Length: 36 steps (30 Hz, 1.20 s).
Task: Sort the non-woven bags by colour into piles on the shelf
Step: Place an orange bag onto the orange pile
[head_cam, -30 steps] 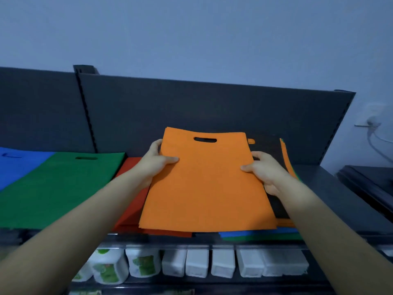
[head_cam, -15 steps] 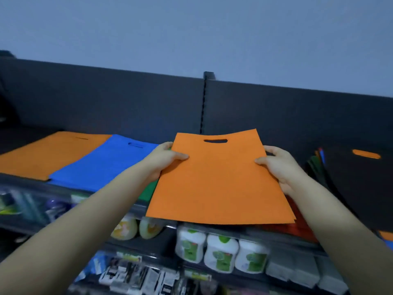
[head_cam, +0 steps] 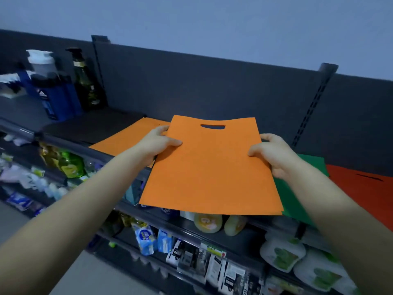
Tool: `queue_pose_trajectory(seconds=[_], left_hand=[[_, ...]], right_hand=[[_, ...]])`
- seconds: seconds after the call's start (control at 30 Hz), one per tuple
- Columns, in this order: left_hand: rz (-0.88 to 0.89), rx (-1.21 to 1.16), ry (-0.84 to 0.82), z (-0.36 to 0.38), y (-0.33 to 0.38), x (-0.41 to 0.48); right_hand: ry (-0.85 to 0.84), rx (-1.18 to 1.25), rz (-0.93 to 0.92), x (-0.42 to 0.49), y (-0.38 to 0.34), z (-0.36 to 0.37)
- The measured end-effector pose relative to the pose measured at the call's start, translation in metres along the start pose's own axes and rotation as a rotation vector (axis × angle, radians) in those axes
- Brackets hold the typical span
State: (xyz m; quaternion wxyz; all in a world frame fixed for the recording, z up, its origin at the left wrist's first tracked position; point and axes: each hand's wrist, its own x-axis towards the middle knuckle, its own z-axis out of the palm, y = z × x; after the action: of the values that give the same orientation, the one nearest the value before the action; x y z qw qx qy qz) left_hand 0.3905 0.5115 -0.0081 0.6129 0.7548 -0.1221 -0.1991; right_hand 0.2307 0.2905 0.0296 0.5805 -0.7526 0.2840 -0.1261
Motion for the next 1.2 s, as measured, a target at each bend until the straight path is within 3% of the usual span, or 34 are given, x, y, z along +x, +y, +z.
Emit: queue_pose_trajectory(seconds=[0.33, 0.63, 0.77, 0.9, 1.07, 1.2], left_hand=[[-0.012, 0.166, 0.118, -0.097, -0.027, 0.078], [-0.019, 0.358, 0.109, -0.158, -0.029, 0.186], [0.025, 0.816, 0.004, -0.174, -0.033, 0.221], [0.102, 1.192, -0.148, -0.181, -0.04, 0.247], [0.285, 1.431, -0.341, -0.179, -0.033, 0.262], [0.282, 1.518, -0.449, -0.171, -0.03, 0.265]], right_hand=[[-0.15, 0.037, 0.121, 0.09, 0.005, 0.112], [-0.151, -0.053, 0.108, 0.164, -0.018, 0.178], [-0.059, -0.092, 0.114, 0.185, -0.02, 0.209], [0.056, -0.386, 0.065, 0.192, -0.011, 0.24], [0.03, -0.723, 0.053, 0.181, -0.012, 0.262], [0.05, -0.836, 0.056, 0.172, -0.018, 0.26]])
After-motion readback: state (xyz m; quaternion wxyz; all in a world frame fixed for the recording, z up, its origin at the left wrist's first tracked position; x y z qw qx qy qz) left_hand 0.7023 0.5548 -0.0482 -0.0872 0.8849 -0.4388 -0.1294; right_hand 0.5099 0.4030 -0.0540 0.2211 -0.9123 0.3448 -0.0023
